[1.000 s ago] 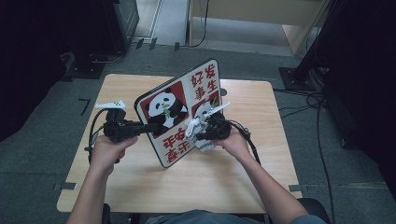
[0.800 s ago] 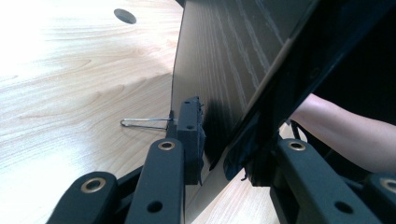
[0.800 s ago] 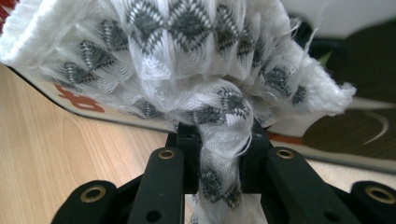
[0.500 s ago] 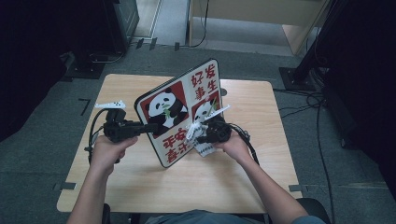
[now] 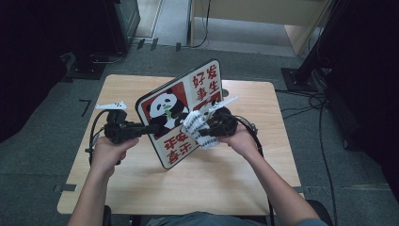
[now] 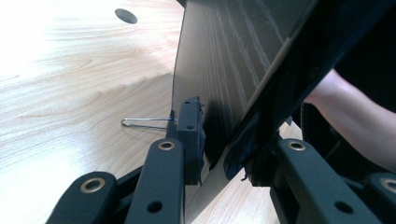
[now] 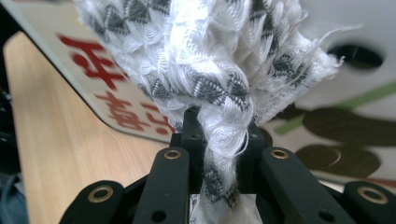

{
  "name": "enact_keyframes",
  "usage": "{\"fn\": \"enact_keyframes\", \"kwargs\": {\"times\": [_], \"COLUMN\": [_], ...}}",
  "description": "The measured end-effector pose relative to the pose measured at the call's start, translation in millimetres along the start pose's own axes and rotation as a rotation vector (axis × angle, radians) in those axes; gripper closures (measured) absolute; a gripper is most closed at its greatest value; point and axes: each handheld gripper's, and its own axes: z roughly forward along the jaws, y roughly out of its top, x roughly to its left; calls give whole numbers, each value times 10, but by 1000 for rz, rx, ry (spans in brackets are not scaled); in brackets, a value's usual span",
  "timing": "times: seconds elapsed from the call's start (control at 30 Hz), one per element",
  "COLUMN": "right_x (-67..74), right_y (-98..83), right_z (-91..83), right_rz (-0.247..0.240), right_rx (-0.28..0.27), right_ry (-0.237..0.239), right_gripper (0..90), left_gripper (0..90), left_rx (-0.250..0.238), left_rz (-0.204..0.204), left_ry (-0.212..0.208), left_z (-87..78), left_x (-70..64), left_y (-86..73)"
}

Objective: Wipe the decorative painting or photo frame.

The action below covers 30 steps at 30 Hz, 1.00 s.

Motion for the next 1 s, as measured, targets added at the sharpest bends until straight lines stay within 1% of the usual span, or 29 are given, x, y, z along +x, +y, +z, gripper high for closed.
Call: {"fn": "enact_keyframes", "kwargs": {"times": [0.3,0.33,0.37,0.4,0.43,0.47,0.53,0.57,0.6,0.63,0.67,0.77,0.93,1.0], "right_x": [199,215,261,261,303,303,345,383,383,421,421,496,629,700], "right_y": [333,360,434,434,513,513,596,683,683,770,770,920,1171,1338], "right_z": [-327,-349,-403,-403,-458,-458,-510,-560,-560,-615,-615,-698,-816,-865], "right_rz": [-51,-58,-65,-65,-74,-74,-88,-101,-101,-105,-105,-130,-163,-185], "right_rx": [-58,-59,-65,-65,-69,-69,-73,-75,-75,-78,-78,-85,-96,-99], "right_ry": [6,5,5,5,7,7,5,6,6,4,4,-6,-2,-4], "right_gripper": [799,799,798,798,798,798,798,798,798,798,798,797,796,796], "left_gripper": [726,726,725,725,725,725,725,725,725,725,725,725,725,725], "left_rx": [2,3,3,3,3,4,4,4,5,5,5,3,2,3], "left_rz": [2,2,2,1,1,1,1,1,1,1,1,-2,-4,-3], "left_ry": [0,0,0,0,0,0,0,0,0,-1,-1,0,-1,-2], "left_z": [0,0,0,0,0,0,0,1,1,1,1,2,4,4], "left_x": [3,2,2,2,2,2,2,2,2,2,3,2,1,0], "left_y": [-1,-1,-1,-1,-1,-1,-1,-1,-1,-1,-1,-1,-2,-2]}}
